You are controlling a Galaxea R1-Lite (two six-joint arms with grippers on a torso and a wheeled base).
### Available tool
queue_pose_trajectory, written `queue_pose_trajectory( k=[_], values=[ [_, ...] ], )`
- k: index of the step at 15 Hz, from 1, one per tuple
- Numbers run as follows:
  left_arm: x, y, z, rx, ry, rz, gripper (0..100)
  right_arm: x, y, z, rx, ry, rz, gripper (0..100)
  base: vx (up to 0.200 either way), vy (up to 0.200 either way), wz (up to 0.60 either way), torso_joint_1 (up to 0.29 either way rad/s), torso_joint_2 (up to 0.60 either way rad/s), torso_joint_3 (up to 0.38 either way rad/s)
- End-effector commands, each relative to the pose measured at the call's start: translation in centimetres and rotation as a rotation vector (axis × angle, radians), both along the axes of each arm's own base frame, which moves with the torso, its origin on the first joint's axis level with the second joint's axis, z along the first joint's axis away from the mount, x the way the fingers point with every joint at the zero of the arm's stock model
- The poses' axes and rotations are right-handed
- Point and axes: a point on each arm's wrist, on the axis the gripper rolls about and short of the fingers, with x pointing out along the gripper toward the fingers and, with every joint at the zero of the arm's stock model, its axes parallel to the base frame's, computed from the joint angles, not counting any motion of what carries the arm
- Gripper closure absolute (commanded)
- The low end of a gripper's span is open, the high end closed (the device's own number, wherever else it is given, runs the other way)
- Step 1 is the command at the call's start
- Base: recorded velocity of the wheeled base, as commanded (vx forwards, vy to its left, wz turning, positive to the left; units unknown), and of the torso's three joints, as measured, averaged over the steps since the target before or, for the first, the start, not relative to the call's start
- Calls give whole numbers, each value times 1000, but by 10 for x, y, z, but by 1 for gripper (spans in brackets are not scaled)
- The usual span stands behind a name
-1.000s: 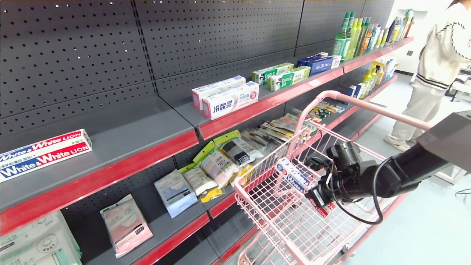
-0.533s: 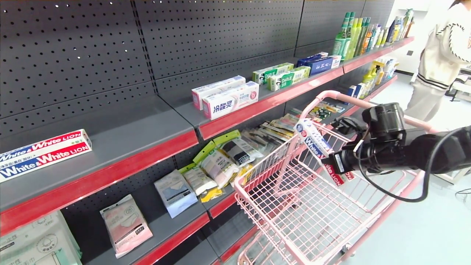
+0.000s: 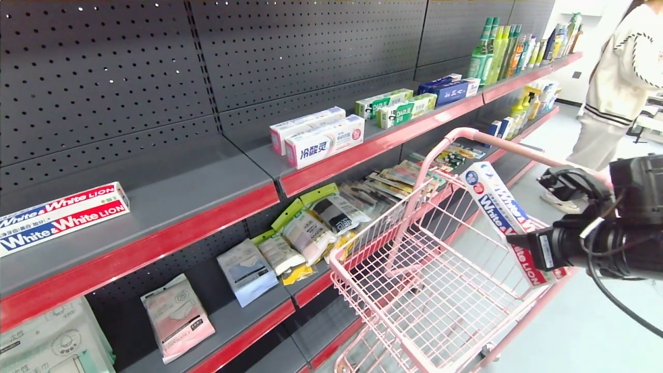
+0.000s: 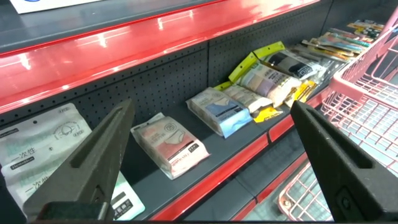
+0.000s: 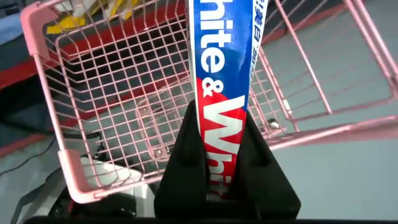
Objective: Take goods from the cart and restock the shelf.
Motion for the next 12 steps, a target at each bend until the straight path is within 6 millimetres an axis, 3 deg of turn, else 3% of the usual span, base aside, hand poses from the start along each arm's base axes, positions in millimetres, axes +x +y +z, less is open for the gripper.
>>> queue_pose_trajectory(
  k=[1, 4, 7, 9, 12],
  values=[
    [0, 0, 0, 0, 1, 0, 0, -41, -14, 13, -16, -94, -51, 100, 0, 0, 0, 0, 0, 0],
    [0, 0, 0, 0, 1, 0, 0, -95, -24, 24, -37, -235, -76, 100, 0, 0, 0, 38, -84, -53],
    [0, 0, 0, 0, 1, -1, 0, -133, -29, 9, -40, -279, -100, 100, 0, 0, 0, 211, -478, -266],
    [0, 0, 0, 0, 1, -1, 0, -140, -36, 1, -56, -273, -184, 100, 0, 0, 0, 256, -574, -317],
    [0, 0, 0, 1, 1, -1, 0, -133, -41, -2, -60, -239, -227, 100, 0, 0, 0, 240, -535, -292]
  ],
)
